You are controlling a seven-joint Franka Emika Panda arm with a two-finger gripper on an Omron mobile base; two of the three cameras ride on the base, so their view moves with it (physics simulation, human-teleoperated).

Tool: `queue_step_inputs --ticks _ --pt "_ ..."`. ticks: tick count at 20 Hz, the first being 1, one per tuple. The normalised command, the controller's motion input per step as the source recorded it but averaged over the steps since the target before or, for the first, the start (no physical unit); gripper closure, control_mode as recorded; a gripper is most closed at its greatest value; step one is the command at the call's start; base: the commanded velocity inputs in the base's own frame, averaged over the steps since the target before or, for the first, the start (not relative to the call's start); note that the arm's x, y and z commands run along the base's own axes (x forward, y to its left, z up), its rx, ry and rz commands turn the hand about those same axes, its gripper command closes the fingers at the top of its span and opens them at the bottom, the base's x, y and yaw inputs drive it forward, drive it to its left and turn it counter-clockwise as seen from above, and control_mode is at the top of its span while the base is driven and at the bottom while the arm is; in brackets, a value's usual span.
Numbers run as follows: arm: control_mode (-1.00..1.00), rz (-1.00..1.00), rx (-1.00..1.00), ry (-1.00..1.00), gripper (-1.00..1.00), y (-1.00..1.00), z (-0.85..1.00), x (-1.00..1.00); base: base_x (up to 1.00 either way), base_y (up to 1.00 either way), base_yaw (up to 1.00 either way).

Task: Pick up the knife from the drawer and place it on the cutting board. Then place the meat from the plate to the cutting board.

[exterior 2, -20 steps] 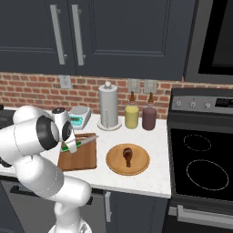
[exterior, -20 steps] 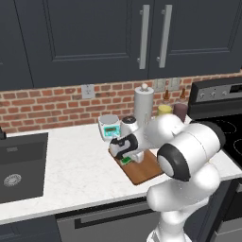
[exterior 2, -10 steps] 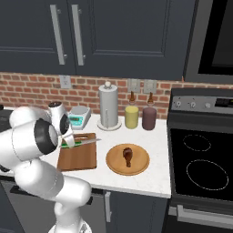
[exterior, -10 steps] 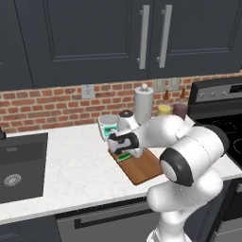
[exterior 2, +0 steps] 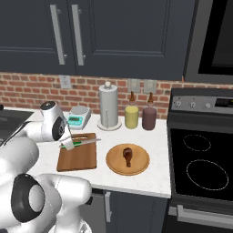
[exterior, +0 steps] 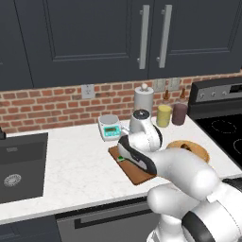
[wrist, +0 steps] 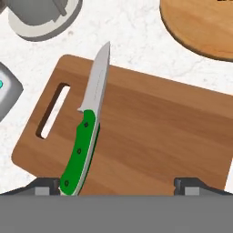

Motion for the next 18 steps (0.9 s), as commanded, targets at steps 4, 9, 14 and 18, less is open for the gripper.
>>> queue_step_inputs --ticks 4,9,14,18 --pt "-1.00 0.05 0.00 -0.05 -1.00 -0.60 0.53 -0.21 0.00 0.00 0.00" --pt "-1.00 0.23 -0.01 -0.04 -1.00 -0.63 0.34 0.00 0.00 0.00 0.00" --pt "-1.00 0.33 -0.10 0.00 -1.00 -0.81 0.01 0.00 0.00 0.00 0.00" --pt "-1.00 0.29 -0.21 0.00 -1.00 -0.92 0.00 0.00 0.00 0.00 0.00"
